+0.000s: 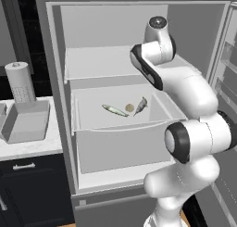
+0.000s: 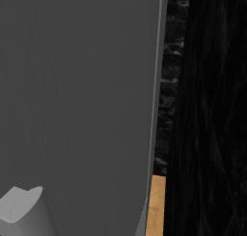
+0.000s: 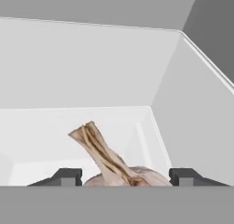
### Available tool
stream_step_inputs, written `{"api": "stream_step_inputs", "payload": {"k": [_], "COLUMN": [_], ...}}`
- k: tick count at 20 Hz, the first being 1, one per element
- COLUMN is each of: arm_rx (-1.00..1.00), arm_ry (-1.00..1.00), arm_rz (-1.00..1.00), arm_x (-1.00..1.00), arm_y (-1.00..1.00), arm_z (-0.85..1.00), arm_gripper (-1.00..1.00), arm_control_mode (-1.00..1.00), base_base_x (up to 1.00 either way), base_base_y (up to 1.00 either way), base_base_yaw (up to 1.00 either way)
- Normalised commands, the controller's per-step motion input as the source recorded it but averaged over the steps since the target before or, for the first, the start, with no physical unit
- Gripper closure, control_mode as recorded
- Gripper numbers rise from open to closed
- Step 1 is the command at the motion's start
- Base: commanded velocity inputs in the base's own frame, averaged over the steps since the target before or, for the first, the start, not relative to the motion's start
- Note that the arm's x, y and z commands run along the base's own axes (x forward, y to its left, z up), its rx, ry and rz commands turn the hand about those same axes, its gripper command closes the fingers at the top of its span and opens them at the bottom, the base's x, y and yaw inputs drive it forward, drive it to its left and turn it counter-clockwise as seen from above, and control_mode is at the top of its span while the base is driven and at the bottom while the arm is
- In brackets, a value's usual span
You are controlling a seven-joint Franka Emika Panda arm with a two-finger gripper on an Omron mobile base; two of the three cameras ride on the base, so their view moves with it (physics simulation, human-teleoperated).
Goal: Place one garlic and one fish in each tupperware on the nearby counter, to pack two identical lunches.
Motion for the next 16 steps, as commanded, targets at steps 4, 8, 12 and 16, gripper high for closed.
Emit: {"api": "stream_step_inputs", "payload": {"k": [4, 8, 12, 16], "arm_rx": [-0.01, 0.00, 0.00, 0.00], "arm_ry": [-0.14, -0.04, 0.02, 0.02], "arm_rz": [-0.05, 0.00, 0.00, 0.00], "arm_x": [-1.00, -1.00, -1.00, -1.00], "arm_y": [0.18, 0.35, 0.25, 0.04], "arm_z": [-0.01, 0.23, 0.00, -0.09], "arm_gripper": [1.00, 1.00, 1.00, 1.00], "arm_control_mode": [-1.00, -1.00, -1.00, -1.00], "base_base_x": [0.00, 0.00, 0.00, 0.00], "base_base_y": [0.00, 0.00, 0.00, 0.00], "base_base_yaw": [0.00, 0.00, 0.00, 0.00]}}
